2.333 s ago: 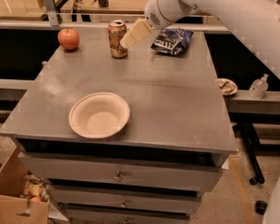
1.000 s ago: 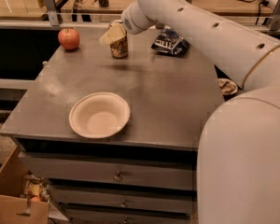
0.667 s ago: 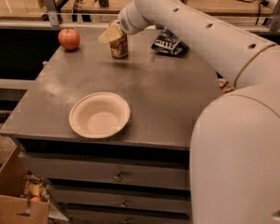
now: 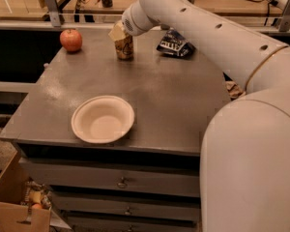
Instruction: Move orange can near paper bowl
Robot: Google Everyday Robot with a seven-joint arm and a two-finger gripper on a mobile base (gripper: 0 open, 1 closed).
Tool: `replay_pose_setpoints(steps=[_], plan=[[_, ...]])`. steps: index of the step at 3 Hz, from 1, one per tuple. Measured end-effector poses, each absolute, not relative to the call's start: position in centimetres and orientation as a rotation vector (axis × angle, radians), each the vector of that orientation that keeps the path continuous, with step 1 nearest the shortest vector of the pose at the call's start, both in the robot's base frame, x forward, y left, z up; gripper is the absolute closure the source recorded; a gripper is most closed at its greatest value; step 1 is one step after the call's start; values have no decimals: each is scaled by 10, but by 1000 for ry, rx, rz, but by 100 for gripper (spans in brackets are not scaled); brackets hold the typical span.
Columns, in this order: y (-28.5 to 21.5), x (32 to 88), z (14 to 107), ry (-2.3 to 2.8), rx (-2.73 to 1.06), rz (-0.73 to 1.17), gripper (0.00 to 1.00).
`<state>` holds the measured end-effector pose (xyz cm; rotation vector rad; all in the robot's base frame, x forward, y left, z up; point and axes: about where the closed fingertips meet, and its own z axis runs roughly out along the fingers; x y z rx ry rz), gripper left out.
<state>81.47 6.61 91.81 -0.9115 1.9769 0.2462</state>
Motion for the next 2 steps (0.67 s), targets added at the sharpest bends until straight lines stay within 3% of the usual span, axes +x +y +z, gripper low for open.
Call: replay_pose_setpoints(steps=[1,2], plan=[[58,792,939,1926,-961,280,88],[44,751,966,1859,-1084,294,100]])
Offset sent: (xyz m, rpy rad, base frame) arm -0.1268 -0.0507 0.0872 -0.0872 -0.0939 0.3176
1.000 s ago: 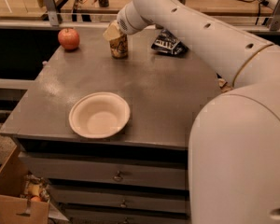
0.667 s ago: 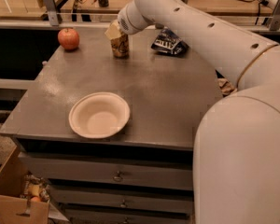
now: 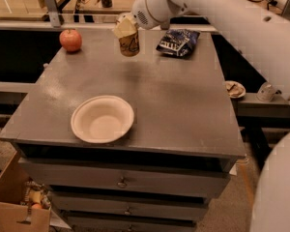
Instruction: Move orange can near paper bowl
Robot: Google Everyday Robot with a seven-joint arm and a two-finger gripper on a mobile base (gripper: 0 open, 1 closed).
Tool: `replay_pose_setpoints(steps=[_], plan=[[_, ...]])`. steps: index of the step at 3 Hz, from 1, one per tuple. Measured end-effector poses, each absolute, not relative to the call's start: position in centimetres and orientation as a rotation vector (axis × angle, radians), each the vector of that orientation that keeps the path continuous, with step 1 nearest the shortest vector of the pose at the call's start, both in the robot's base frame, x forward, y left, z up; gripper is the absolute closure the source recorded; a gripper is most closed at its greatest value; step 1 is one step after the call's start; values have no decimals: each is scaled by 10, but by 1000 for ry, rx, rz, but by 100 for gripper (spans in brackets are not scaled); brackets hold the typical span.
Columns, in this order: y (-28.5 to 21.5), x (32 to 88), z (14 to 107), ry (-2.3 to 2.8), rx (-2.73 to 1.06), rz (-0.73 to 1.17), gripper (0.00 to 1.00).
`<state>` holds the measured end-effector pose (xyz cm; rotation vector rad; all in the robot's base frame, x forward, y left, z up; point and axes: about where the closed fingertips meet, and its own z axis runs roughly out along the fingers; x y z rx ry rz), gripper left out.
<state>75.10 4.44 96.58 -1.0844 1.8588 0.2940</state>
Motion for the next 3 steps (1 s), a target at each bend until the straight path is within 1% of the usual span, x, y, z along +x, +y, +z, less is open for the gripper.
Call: replay_pose_setpoints(steps=[1,2,3], plan=[[30,704,978,1842,-1168,310,100],[24,664,967,1862,-1234,326,100],[30,632,953,1865,-1307,375,100]])
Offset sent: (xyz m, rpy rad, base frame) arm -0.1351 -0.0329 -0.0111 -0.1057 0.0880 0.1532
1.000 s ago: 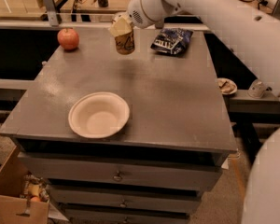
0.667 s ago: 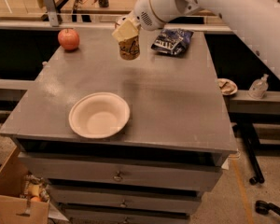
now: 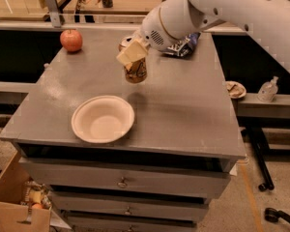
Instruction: Move orange can near paper bowl
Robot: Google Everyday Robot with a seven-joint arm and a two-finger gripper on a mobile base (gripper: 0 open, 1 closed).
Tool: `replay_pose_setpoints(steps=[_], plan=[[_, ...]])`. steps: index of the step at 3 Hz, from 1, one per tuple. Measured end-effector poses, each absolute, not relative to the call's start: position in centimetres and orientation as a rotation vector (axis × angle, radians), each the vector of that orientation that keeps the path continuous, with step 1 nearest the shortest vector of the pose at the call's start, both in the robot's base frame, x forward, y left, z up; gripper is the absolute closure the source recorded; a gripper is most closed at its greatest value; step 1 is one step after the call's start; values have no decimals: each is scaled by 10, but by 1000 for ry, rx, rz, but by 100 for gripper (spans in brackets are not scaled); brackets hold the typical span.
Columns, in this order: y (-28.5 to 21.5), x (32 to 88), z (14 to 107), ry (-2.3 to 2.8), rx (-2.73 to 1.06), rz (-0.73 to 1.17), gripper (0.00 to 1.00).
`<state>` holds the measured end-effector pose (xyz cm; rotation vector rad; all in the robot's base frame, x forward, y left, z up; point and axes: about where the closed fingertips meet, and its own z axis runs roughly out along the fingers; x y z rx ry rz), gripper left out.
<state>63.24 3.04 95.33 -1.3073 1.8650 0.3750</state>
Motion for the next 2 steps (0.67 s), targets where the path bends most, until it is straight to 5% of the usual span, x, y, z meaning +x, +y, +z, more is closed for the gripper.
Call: replay_pose_setpoints(steps=[2], plan=[[42,609,938,1853,-1358,432,100]])
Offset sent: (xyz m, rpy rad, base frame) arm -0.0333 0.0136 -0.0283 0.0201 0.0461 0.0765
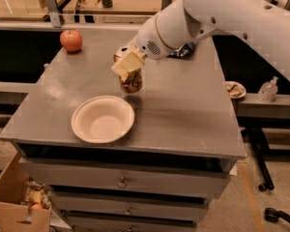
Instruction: Move orange can near paper bowl
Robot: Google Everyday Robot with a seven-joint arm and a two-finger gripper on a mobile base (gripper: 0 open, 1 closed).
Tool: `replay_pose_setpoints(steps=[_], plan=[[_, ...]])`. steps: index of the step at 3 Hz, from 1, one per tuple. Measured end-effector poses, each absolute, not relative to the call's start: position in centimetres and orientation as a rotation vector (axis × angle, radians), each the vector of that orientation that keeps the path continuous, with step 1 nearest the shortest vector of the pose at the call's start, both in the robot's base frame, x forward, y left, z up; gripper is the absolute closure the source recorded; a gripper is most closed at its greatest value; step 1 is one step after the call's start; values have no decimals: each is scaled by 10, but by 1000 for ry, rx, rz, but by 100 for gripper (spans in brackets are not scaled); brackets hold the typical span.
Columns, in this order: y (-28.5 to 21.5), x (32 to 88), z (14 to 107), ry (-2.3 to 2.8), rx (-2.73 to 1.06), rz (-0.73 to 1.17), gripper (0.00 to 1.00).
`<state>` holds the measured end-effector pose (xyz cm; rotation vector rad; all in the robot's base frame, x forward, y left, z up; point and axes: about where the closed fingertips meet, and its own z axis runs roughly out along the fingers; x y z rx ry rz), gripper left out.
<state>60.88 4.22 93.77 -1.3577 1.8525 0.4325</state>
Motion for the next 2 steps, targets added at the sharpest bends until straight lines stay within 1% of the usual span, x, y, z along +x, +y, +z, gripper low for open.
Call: replay_pose_setpoints(steps=[1,2], plan=[[44,605,922,1865,-1360,443,100],[46,603,909,1872,-1359,456,98]])
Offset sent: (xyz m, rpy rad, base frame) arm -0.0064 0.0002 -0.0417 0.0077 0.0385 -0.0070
